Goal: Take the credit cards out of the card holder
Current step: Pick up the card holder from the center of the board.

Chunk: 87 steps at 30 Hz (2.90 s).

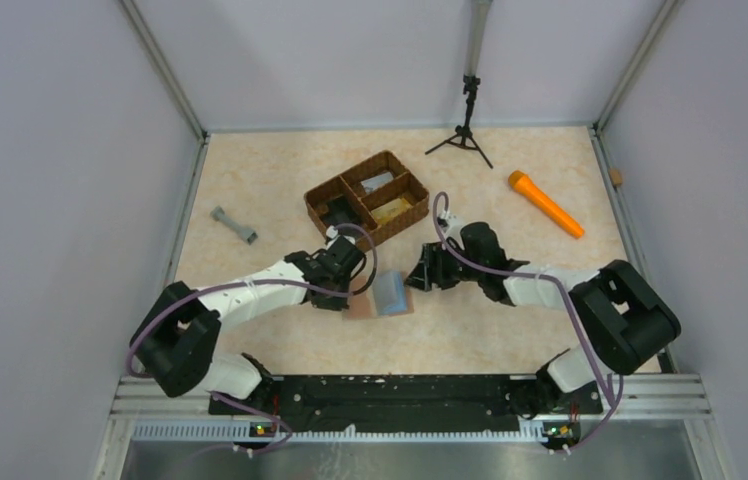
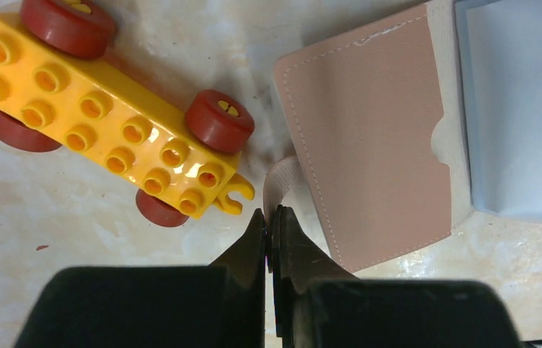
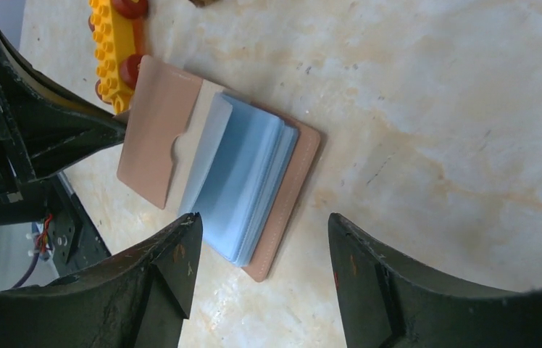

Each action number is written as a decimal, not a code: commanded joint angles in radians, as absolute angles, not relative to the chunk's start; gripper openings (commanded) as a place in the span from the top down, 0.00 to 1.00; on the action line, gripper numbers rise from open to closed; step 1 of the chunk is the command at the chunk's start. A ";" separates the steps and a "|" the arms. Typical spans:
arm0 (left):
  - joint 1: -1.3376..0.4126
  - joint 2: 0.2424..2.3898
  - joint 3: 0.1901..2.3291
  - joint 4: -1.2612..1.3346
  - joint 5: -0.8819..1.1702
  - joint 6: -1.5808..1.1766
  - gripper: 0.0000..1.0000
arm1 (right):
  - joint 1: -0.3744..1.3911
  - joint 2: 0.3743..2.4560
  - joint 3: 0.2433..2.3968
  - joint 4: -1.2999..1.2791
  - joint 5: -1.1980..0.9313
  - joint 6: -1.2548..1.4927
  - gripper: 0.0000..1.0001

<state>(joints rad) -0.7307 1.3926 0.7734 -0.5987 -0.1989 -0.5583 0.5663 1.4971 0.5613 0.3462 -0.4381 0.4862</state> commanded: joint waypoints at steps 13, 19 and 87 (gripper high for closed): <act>-0.894 1.458 0.819 -0.492 -0.284 -0.459 1.00 | 0.602 1.574 0.567 0.267 -0.434 0.673 0.36; -0.900 1.480 0.807 -0.432 -0.244 -0.429 1.00 | 0.606 1.615 0.522 0.477 -0.587 0.775 0.43; -0.915 1.284 0.702 -0.356 -0.206 -0.589 0.79 | 0.698 1.445 0.615 0.128 -0.348 0.628 0.91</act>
